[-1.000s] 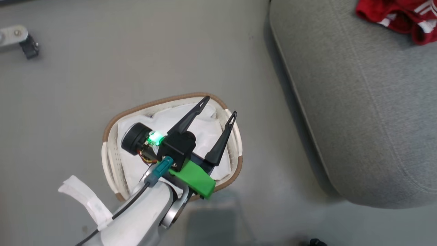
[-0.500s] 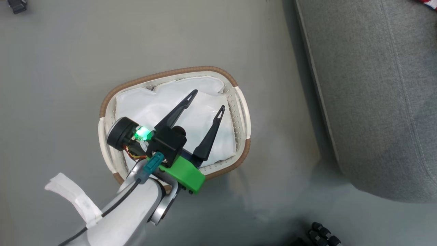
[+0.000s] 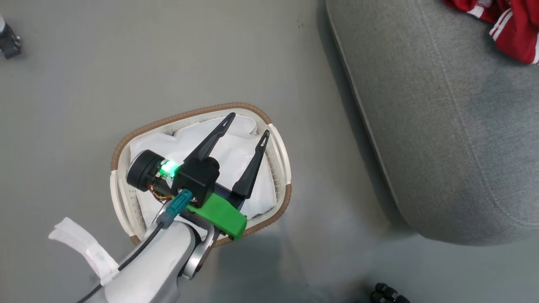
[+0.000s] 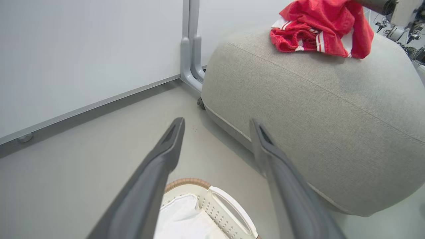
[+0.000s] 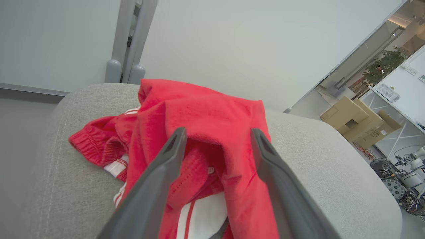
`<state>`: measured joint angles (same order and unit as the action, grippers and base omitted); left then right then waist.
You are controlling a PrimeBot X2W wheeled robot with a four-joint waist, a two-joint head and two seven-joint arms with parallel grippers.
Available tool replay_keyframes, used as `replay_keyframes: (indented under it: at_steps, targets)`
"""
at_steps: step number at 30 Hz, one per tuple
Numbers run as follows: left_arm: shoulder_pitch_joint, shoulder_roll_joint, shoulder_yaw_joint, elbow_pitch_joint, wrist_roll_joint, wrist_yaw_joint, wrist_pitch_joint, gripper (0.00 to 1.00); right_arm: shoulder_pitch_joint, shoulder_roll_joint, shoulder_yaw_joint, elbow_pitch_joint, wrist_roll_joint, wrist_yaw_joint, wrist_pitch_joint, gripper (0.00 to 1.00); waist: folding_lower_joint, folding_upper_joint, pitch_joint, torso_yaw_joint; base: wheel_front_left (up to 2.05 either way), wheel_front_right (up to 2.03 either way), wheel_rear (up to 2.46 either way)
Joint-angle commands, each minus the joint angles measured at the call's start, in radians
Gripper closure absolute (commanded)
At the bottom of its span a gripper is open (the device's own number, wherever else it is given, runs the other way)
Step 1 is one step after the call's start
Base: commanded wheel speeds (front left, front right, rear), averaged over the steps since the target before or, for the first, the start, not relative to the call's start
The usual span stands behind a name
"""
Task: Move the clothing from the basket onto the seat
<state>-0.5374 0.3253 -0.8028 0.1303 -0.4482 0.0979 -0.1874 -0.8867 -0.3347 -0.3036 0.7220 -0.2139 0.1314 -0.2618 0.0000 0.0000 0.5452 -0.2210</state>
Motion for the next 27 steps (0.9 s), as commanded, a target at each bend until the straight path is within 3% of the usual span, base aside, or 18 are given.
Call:
replay_keyframes:
  at_steps: [1,8,16,27]
  targets:
    - [0.016,-0.004,0.01,0.006,-0.013,0.006,-0.013,0.0,0.024,-0.005,0.015,-0.012,0.013,-0.001,-0.004,0.0,0.0,0.0,-0.061,-0.014,0.0,0.0,0.0]
    - [0.05,-0.041,0.056,0.064,-0.056,0.009,-0.063,0.0,0.069,-0.006,0.1,-0.013,0.066,-0.001,-0.004,0.0,0.0,0.0,-0.196,0.019,0.0,0.0,0.0]
    - [0.123,-0.086,0.172,0.096,-0.088,0.011,-0.078,0.0,0.097,0.026,0.174,0.008,0.132,-0.001,-0.005,0.0,0.0,0.0,-0.325,0.102,0.0,0.0,0.0]
    - [0.288,-0.141,0.399,0.107,-0.035,0.005,-0.077,0.0,0.246,0.155,0.21,-0.084,0.207,-0.001,-0.003,0.0,0.0,0.0,-0.427,0.21,0.0,0.0,0.0]
